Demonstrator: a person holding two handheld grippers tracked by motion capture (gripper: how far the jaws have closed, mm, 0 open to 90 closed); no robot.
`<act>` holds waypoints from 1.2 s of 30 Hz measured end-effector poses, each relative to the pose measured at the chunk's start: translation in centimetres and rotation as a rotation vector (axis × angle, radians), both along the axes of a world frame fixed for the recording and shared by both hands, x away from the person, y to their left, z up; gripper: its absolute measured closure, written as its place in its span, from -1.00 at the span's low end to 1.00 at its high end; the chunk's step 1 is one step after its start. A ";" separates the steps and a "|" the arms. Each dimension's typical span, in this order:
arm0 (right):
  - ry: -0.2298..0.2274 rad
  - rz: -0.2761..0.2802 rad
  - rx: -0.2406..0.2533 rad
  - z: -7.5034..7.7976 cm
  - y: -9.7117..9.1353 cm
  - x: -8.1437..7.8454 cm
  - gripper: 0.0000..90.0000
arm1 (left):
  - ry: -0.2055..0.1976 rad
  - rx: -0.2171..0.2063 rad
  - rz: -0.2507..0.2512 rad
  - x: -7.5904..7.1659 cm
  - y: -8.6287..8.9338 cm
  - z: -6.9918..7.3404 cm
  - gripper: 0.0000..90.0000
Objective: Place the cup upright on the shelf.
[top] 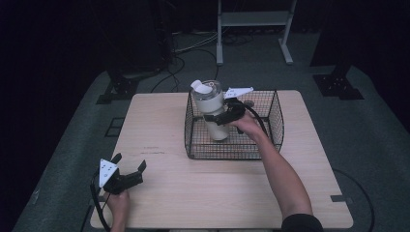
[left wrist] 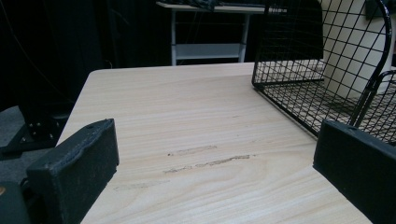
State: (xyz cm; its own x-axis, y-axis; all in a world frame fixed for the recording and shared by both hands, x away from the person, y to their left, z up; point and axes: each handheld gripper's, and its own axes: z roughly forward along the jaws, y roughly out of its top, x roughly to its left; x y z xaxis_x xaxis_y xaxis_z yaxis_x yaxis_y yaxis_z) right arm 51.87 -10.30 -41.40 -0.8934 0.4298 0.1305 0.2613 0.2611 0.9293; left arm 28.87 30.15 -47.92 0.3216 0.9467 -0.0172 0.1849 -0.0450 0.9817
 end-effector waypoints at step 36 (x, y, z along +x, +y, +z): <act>-0.069 -0.018 -0.062 -1.6 -3.0 -1.0 -0.85 | -0.013 -0.018 0.000 -0.1 0.1 -0.1 -1.00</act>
